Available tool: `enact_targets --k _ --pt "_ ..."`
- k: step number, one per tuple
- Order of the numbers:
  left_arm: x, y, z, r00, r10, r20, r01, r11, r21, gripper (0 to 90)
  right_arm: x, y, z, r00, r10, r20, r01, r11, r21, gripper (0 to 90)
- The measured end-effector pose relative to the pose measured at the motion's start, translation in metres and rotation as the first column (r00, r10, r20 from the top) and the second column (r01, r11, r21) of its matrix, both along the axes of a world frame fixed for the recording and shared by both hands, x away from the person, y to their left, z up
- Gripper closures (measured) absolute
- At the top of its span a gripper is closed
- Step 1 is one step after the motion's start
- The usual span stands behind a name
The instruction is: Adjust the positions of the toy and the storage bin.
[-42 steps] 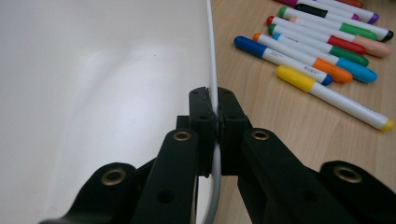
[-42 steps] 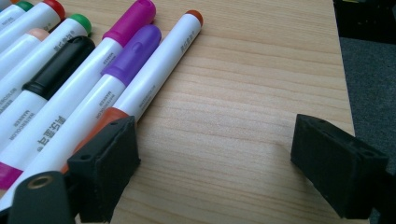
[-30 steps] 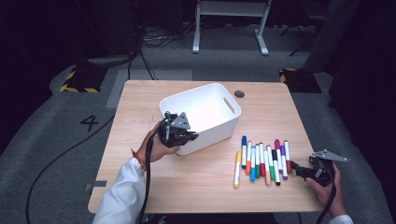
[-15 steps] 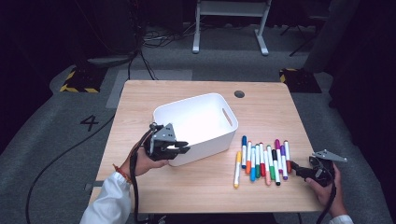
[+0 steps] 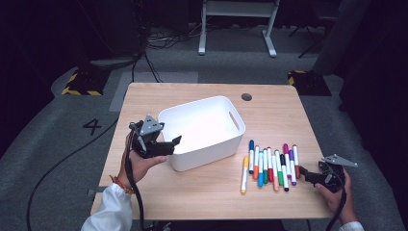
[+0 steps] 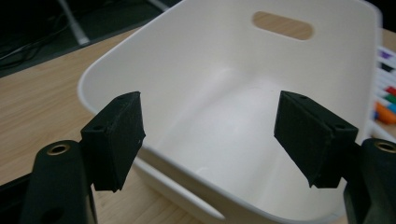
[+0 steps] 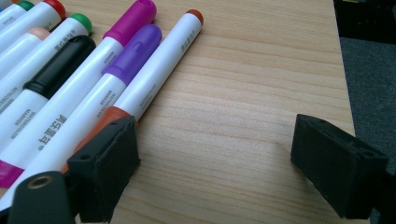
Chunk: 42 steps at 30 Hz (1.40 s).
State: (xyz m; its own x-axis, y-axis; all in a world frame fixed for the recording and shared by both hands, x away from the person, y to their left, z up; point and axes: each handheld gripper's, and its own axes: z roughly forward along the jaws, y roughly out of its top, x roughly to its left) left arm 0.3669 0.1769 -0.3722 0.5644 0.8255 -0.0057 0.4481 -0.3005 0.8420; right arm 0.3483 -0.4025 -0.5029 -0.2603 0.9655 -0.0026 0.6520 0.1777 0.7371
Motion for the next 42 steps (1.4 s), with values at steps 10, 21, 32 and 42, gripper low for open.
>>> enact_targets --k 10,21,32,42 --pt "0.018 0.000 -0.020 0.9819 0.178 -0.065 -0.177 0.9841 0.012 40.0 0.000 0.000 0.000 1.0000 0.001 0.001 -0.001 1.0000 -0.001 15.1" --pt "0.036 0.013 -0.022 0.9868 0.138 -0.085 -0.141 0.9896 -0.028 54.4 0.000 0.000 0.000 1.0000 0.001 0.000 -0.001 1.0000 -0.001 15.1" --pt "0.052 0.010 -0.025 0.9908 0.095 -0.097 -0.098 0.9948 -0.027 64.9 0.000 0.000 0.000 1.0000 0.002 0.000 -0.002 1.0000 -0.001 15.1" --pt "0.049 0.001 -0.026 0.9943 0.047 -0.096 -0.053 0.9966 -0.062 66.1 0.000 0.000 0.000 1.0000 -0.001 0.001 0.001 1.0000 0.002 15.9"
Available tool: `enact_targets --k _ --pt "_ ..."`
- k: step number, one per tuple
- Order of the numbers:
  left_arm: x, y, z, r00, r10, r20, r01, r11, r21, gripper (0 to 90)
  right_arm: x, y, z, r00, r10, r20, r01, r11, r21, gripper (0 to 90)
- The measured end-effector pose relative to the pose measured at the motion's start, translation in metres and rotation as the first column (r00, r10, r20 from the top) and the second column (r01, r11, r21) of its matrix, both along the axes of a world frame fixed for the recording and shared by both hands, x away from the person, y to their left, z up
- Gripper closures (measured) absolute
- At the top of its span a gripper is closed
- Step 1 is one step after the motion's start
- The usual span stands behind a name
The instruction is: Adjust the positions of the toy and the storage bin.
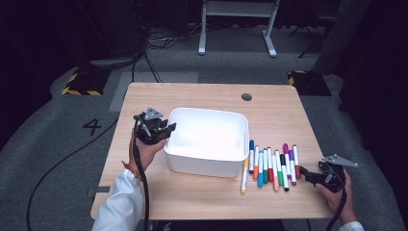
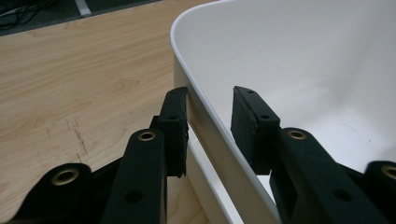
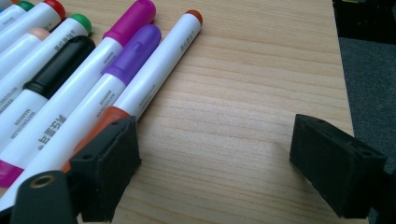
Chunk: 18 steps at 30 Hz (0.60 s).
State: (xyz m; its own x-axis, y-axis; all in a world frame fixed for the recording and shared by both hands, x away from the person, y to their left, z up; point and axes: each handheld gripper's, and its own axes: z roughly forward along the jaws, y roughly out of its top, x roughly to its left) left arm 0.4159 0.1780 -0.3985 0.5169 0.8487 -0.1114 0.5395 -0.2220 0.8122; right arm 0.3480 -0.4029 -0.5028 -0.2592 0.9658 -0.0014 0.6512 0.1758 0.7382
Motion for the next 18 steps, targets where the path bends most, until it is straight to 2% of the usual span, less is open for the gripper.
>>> enact_targets --k 6,13,15,17,18 --pt "-0.006 -0.010 0.000 0.9998 -0.015 0.009 0.015 0.9998 0.012 65.1 0.000 0.000 0.000 1.0000 0.003 0.000 -0.003 1.0000 0.002 15.9" --pt "-0.017 -0.019 0.002 0.9988 -0.047 0.014 0.046 0.9974 0.055 63.6 0.000 0.000 0.000 1.0000 0.003 0.003 -0.003 1.0000 0.001 16.9" --pt "-0.020 -0.018 0.002 0.9980 -0.059 0.022 0.057 0.9968 0.056 62.5 -0.001 -0.001 0.000 1.0000 -0.003 0.008 0.003 1.0000 -0.001 19.6" --pt "-0.023 -0.019 0.002 0.9981 -0.055 0.028 0.054 0.9973 0.051 61.5 -0.002 -0.003 0.001 0.9998 -0.015 0.017 0.014 0.9998 0.016 20.4" --pt "-0.024 -0.020 0.001 0.9983 -0.045 0.037 0.044 0.9985 0.032 61.0 -0.002 -0.004 0.001 0.9995 -0.018 0.025 0.018 0.9996 0.020 20.5"
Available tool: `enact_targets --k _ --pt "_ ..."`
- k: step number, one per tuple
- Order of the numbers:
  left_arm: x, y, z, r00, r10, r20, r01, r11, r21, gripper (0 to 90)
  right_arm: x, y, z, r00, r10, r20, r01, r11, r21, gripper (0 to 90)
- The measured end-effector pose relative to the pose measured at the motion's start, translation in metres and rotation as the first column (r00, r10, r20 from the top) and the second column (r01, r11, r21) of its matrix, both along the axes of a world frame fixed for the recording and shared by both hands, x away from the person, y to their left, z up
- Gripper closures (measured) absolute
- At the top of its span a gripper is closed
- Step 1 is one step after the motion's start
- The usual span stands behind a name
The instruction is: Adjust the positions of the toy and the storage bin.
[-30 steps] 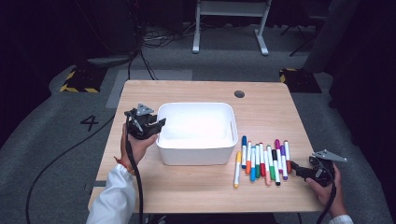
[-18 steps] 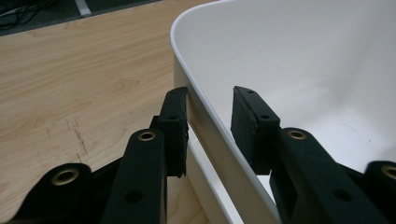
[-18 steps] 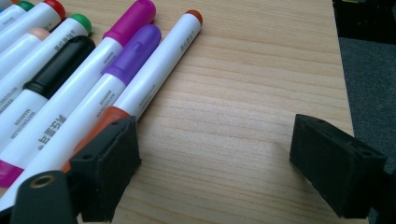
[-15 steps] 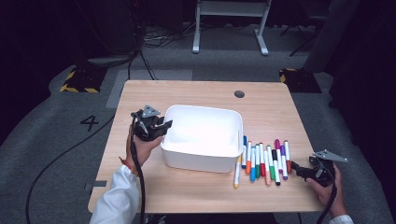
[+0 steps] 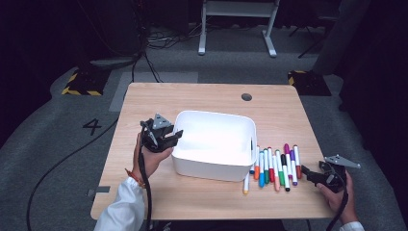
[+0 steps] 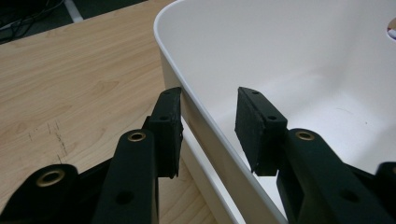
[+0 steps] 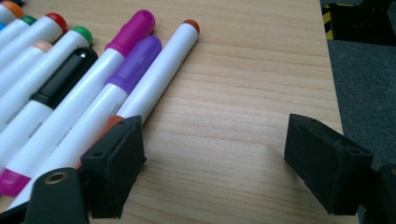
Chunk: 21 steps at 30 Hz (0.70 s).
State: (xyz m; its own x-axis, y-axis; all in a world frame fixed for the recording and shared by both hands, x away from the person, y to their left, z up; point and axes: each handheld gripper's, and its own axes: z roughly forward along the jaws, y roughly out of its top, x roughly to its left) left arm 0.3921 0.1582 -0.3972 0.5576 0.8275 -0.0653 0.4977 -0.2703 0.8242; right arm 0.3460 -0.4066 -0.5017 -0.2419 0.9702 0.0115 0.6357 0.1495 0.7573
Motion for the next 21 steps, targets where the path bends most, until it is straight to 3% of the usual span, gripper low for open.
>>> enact_targets --k 1,5,7,11,16,21 --pt "-0.001 0.002 0.001 0.9999 -0.016 0.002 0.016 0.9997 0.019 60.0 0.000 -0.001 0.000 1.0000 -0.001 0.005 0.001 1.0000 0.005 20.8" --pt "-0.004 0.002 0.004 0.9995 -0.026 0.019 0.026 0.9997 0.001 54.7 -0.002 0.000 0.002 0.9998 0.005 0.021 -0.005 0.9999 0.009 23.1" --pt "-0.004 0.002 0.004 0.9992 -0.033 0.023 0.032 0.9993 0.018 54.5 -0.003 0.002 0.004 0.9991 0.011 0.042 -0.011 0.9999 0.010 23.7" --pt "-0.004 0.002 0.003 0.9991 -0.034 0.027 0.034 0.9994 0.008 54.8 -0.005 0.003 0.010 0.9973 0.024 0.070 -0.026 0.9993 0.028 26.7" --pt "-0.005 0.003 0.004 0.9990 -0.039 0.022 0.038 0.9991 0.017 53.9 -0.005 0.008 0.009 0.9967 0.053 0.062 -0.054 0.9984 0.017 29.8" --pt "-0.006 0.003 0.004 0.9986 -0.046 0.025 0.046 0.9988 0.020 52.6 -0.005 0.008 0.009 0.9964 0.060 0.059 -0.063 0.9974 0.035 31.1"
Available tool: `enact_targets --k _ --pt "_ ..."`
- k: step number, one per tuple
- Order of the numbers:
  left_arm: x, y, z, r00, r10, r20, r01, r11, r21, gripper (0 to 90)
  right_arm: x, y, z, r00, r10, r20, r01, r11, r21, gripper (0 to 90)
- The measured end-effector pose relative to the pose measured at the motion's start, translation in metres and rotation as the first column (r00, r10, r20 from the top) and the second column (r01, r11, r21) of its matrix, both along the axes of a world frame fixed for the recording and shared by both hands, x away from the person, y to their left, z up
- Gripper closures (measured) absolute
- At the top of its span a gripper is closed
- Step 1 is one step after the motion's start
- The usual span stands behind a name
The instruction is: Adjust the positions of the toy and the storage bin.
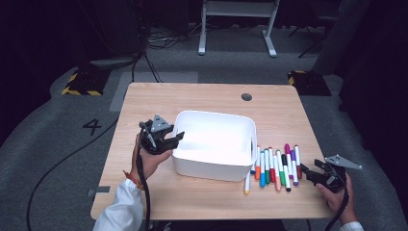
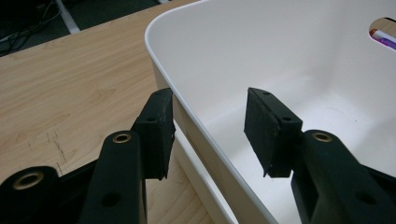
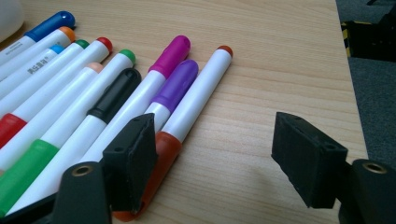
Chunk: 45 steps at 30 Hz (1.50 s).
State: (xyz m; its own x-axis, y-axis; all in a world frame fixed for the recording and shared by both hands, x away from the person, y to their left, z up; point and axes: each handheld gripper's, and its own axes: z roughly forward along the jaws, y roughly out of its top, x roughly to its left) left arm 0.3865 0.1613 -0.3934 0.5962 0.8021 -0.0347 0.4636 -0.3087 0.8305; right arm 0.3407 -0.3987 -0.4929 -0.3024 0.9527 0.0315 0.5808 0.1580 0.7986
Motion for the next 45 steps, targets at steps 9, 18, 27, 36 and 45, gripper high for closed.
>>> enact_targets --k 9,18,27,36,45 --pt "-0.001 0.000 0.000 1.0000 -0.003 0.003 0.003 1.0000 0.006 51.8 0.000 0.009 -0.001 0.9997 0.010 -0.024 -0.011 0.9985 -0.053 34.5" --pt "-0.013 0.006 0.005 0.9978 0.025 0.061 -0.026 0.9997 0.006 36.7 0.001 0.001 -0.007 0.9986 0.006 -0.053 -0.010 0.9983 -0.057 46.9" --pt "-0.041 0.032 0.001 0.9937 -0.002 0.112 0.016 0.9928 -0.118 18.4 0.000 -0.004 -0.006 0.9981 0.018 -0.059 -0.022 0.9982 -0.057 60.7" --pt "-0.071 0.050 -0.006 0.9882 -0.053 0.144 0.064 0.9952 -0.075 15.7 -0.001 -0.008 -0.008 0.9984 0.038 -0.043 -0.040 0.9982 -0.046 61.6" --pt "-0.072 0.043 -0.059 0.9957 -0.093 0.011 0.091 0.9914 0.094 15.9 -0.001 -0.010 -0.008 0.9994 0.006 -0.034 -0.007 0.9991 -0.043 70.8"
